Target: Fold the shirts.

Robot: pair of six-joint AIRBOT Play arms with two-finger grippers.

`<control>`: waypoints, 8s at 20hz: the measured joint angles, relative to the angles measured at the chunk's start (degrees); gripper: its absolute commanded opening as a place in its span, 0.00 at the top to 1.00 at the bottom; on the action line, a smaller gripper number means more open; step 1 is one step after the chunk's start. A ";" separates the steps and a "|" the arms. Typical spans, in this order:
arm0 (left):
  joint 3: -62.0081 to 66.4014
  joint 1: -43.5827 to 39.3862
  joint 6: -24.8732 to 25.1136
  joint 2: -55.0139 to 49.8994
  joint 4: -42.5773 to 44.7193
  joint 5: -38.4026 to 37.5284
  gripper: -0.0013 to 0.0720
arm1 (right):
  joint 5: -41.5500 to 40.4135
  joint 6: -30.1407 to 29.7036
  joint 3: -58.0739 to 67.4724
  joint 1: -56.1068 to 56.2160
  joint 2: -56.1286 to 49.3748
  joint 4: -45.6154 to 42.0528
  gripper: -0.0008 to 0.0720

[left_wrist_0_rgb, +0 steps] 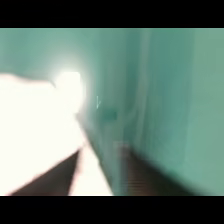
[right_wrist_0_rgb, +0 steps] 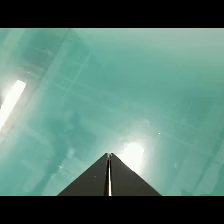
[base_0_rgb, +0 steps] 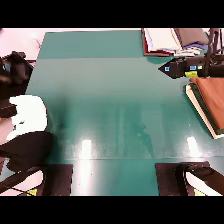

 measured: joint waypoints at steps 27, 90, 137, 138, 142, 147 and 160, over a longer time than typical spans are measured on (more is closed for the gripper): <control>11.74 -11.67 0.59 10.10 -1.46 15.37 0.96 | -3.89 0.02 16.59 -0.33 0.13 -0.04 0.96; -9.27 -27.47 3.43 -7.67 -27.76 17.20 0.95 | -5.49 4.52 -39.63 0.52 -5.27 14.53 0.37; 17.90 -18.56 7.85 0.66 -19.54 12.46 0.95 | 25.46 7.67 9.68 -1.29 -2.82 -15.91 0.96; 15.15 -18.56 7.87 -1.31 -19.56 11.23 0.95 | 23.67 7.85 5.44 0.90 -2.75 -15.87 0.89; 7.76 -18.56 7.93 -6.71 -17.90 9.16 0.95 | 15.21 7.87 -6.91 6.16 -2.36 -15.67 0.41; 4.96 -18.56 7.93 -8.70 -15.37 8.15 0.95 | 12.11 7.89 -11.89 2.32 -2.91 -18.32 0.21; 4.31 -18.58 7.85 -9.16 -14.51 7.98 0.95 | 14.51 -4.55 -13.09 0.46 -10.91 -12.39 0.33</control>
